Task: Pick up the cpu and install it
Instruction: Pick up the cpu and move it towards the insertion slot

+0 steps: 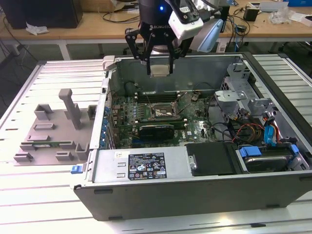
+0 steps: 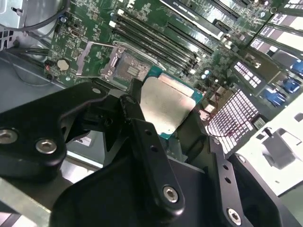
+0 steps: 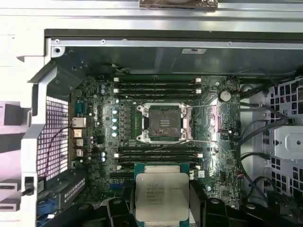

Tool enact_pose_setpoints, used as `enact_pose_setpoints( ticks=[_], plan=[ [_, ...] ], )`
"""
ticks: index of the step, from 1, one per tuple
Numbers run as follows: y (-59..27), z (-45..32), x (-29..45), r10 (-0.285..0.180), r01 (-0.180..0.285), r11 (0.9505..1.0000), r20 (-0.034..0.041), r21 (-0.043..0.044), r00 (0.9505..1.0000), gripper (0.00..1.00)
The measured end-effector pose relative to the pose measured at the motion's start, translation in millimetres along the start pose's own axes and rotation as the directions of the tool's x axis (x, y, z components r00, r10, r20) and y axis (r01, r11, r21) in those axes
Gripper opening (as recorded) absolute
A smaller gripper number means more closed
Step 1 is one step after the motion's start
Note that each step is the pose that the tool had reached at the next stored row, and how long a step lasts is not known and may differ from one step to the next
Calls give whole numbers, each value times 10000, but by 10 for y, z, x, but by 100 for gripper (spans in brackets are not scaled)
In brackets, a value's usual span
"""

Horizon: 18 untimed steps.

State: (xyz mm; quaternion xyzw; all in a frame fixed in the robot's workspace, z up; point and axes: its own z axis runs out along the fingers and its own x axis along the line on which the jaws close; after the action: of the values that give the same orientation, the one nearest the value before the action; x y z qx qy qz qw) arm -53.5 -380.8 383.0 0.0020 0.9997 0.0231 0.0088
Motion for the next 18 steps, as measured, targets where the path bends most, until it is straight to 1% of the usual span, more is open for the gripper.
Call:
enact_pose_setpoints(
  ticks=[8,10,12,13,18],
  plan=[
    [-6,134,-116,5,-5,10000,-115,20,9999,55],
    [-8,191,-155,7,-6,10000,-148,22,9999,55],
    [-9,229,-174,7,-7,10000,-156,21,9999,55],
    [-10,261,-182,7,-7,10000,-159,21,9999,55],
    [21,373,-188,8,-7,10000,-160,22,9999,55]
  ],
)
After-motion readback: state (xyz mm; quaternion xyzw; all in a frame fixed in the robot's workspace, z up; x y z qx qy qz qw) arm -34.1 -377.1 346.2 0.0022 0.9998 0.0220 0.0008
